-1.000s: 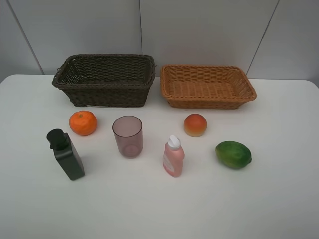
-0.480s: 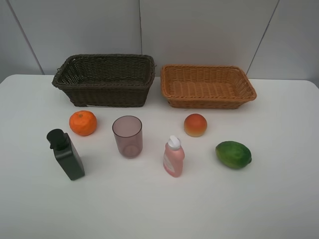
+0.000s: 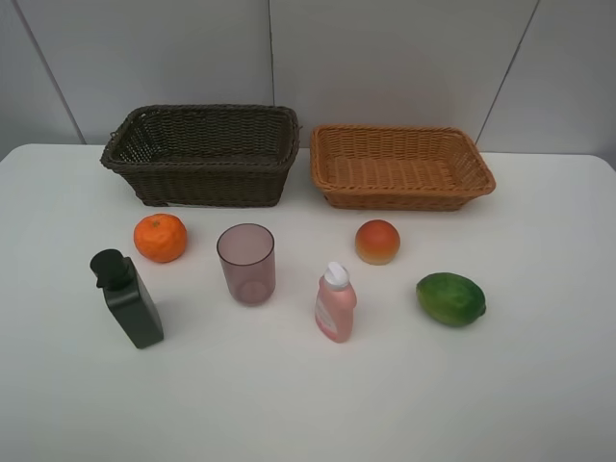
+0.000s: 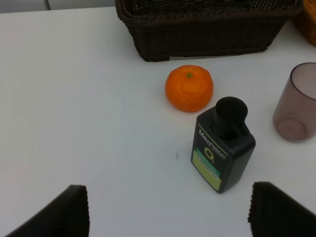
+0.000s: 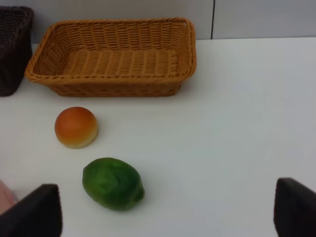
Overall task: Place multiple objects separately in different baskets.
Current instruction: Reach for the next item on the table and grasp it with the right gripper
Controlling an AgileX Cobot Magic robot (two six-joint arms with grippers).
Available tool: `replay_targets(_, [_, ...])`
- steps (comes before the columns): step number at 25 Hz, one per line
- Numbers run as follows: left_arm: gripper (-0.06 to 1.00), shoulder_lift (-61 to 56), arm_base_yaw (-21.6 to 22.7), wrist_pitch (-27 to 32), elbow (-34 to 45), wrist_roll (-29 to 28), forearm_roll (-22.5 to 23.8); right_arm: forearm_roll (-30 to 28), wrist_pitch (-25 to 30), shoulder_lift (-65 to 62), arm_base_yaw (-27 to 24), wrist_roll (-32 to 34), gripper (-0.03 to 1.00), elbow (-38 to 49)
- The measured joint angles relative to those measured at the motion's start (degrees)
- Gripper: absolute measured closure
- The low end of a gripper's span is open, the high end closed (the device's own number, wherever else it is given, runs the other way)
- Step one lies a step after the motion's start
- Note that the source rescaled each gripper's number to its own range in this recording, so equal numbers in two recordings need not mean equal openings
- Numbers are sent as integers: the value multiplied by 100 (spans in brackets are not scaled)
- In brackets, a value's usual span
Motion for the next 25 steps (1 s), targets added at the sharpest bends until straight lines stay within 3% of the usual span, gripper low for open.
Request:
replay_targets(10, [10,0,0,0,0,0,0,97,-280,943,0,-121,2,-258])
replay_targets(25, [10,0,0,0,0,0,0,680,-458,4494,77,-1725,2,-1468])
